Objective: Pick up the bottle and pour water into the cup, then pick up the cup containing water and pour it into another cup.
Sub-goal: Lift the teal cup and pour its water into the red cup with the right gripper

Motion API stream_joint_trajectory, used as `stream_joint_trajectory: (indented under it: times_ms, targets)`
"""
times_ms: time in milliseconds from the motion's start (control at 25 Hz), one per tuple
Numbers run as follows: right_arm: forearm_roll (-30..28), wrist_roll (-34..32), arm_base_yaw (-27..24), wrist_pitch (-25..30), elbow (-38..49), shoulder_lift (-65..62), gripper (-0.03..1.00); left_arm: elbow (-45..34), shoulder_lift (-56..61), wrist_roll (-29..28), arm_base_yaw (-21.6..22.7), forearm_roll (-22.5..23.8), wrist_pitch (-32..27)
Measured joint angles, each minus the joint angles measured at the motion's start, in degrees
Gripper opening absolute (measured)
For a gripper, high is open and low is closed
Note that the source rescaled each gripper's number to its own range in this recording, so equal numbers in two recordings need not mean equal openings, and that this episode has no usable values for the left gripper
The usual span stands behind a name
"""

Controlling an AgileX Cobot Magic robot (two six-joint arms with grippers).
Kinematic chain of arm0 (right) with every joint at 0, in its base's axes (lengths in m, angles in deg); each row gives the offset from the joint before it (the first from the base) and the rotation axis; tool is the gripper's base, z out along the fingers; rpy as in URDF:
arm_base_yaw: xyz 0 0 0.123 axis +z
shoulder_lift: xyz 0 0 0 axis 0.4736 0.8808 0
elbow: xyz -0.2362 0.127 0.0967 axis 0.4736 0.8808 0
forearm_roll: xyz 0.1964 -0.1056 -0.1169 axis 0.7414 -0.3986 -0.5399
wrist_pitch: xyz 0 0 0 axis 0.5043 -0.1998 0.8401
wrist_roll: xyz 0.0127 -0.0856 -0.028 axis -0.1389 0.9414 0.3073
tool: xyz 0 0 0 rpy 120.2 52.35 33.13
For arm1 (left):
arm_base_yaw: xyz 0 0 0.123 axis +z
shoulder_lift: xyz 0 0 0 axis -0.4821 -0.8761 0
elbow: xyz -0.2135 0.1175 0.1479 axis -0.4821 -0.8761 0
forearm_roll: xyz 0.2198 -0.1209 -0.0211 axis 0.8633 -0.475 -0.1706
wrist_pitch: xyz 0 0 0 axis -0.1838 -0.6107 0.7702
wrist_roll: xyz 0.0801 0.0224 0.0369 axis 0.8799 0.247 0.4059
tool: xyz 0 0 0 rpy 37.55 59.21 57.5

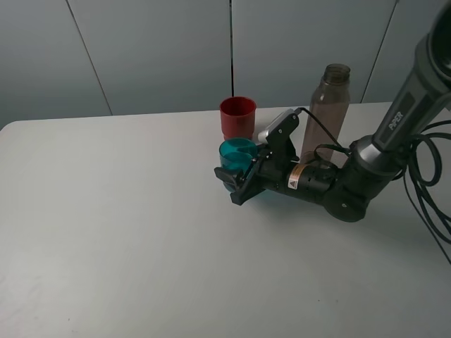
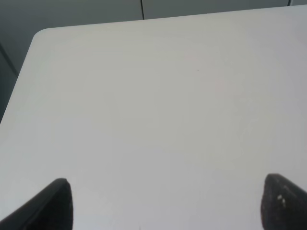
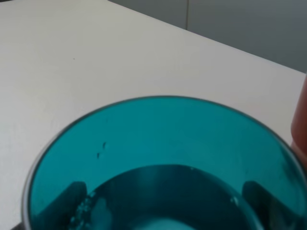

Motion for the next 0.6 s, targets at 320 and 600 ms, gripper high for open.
stream_joint_trajectory:
  times_ms: [320,600]
  targets:
    - [-1.4,-5.1,0.0,15.5,0.1,-12.1,0.09,0.0,0.0,0.0,0.0,0.0,0.0]
    - [-3.1,-12.3,1.4,26.8,-1.0,-20.9,0.09,0.0,0.0,0.0,0.0,0.0,0.0]
